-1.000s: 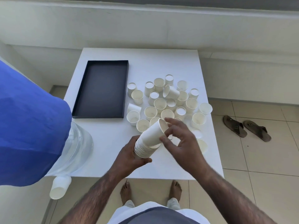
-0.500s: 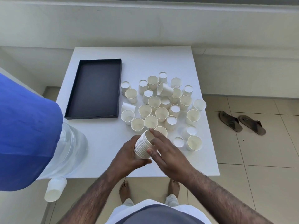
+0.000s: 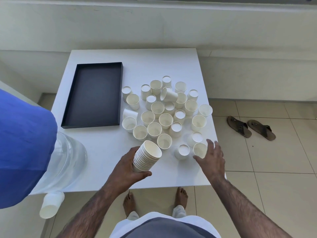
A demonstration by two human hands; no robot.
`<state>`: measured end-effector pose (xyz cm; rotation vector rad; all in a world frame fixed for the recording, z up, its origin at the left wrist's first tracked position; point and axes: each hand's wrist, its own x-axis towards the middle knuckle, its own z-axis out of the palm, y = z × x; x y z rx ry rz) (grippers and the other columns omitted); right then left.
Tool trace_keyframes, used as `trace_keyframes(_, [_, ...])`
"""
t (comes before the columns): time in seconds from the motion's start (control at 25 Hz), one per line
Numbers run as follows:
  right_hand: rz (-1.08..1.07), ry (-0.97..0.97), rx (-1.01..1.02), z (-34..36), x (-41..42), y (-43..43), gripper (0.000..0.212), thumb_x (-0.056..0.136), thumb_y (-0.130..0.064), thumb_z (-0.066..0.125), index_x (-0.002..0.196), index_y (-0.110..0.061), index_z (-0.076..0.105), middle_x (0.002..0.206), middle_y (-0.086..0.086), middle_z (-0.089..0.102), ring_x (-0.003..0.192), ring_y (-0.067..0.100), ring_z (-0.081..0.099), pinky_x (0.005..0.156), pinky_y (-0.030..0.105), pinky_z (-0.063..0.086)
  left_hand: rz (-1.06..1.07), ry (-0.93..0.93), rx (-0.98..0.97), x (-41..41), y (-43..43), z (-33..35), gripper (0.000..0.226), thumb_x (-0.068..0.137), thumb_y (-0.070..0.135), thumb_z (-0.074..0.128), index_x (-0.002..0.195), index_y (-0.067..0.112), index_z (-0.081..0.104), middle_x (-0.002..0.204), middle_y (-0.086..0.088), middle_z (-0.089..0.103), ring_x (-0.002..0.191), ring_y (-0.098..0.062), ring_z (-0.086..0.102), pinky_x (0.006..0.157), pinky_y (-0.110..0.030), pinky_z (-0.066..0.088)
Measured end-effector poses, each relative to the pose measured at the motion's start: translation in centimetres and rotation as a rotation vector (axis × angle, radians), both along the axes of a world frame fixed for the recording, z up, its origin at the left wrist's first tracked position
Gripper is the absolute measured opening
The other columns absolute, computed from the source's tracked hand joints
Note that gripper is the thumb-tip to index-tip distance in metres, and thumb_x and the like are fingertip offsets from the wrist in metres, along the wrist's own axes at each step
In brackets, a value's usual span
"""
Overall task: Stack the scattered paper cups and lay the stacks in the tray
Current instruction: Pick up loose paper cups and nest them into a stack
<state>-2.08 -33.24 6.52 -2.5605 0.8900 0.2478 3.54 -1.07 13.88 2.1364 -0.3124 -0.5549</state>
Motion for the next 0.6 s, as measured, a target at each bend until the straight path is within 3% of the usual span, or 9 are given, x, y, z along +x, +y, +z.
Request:
trace_keyframes(0.08, [-0.026, -0.010, 0.042, -0.9, 0.3, -0.3, 0.103, 0.078, -0.042, 0.085, 0.158, -0.020, 0.026, 0.160, 0.014, 0.031, 0.144, 0.036, 0.035, 0.101, 0.054, 0.046, -0.005, -0.001, 0.006, -0.1, 0.0, -0.2, 0.078, 0.068, 0.032, 0.095, 0.123, 0.058, 0.047, 0.115, 0.035, 0.062, 0.107, 0.006, 0.061, 0.082, -0.017, 0.047])
trace_keyframes(0.16, [-0.002, -0.011, 0.059, -1.6, 0.8, -0.5, 0.104, 0.079, -0.042, 0.084, 0.159, -0.021, 0.021, 0.156, 0.010, 0.035, 0.140, 0.034, 0.038, 0.099, 0.052, 0.048, -0.011, 0.001, 0.014, -0.1, -0.1, -0.3, 0.078, 0.067, 0.036, 0.094, 0.124, 0.061, 0.046, 0.115, 0.034, 0.063, 0.108, 0.004, 0.061, 0.085, -0.022, 0.048])
trace_keyframes(0.4, [0.039, 0.047, 0.048, -1.9, 1.3, -0.5, 0.075, 0.088, -0.033, 0.071, 0.152, -0.021, 0.034, 0.135, 0.011, 0.049, 0.117, 0.033, 0.050, 0.081, 0.042, 0.050, -0.027, -0.010, 0.052, 0.2, -0.2, -0.4, 0.080, 0.065, 0.045, 0.091, 0.127, 0.063, 0.043, 0.119, 0.029, 0.064, 0.114, -0.003, 0.061, 0.092, -0.032, 0.052])
trace_keyframes(0.52, [-0.139, -0.166, 0.158, 1.3, 0.1, 0.1, 0.065, 0.089, -0.031, 0.071, 0.147, -0.022, 0.044, 0.135, 0.010, 0.049, 0.119, 0.032, 0.052, 0.083, 0.039, 0.046, -0.025, -0.015, 0.064, 0.5, -0.1, -0.1, 0.081, 0.066, 0.044, 0.091, 0.131, 0.057, 0.045, 0.119, 0.030, 0.063, 0.113, -0.002, 0.060, 0.092, -0.032, 0.053])
trace_keyframes(0.6, [-0.224, -0.362, 0.311, 4.7, -0.4, 0.7, 0.060, 0.091, -0.028, 0.072, 0.146, -0.025, 0.049, 0.132, 0.004, 0.051, 0.115, 0.022, 0.051, 0.087, 0.034, 0.042, -0.034, -0.021, 0.072, 0.6, 0.0, 0.1, 0.082, 0.066, 0.042, 0.091, 0.133, 0.054, 0.046, 0.120, 0.031, 0.063, 0.114, -0.001, 0.060, 0.093, -0.034, 0.054])
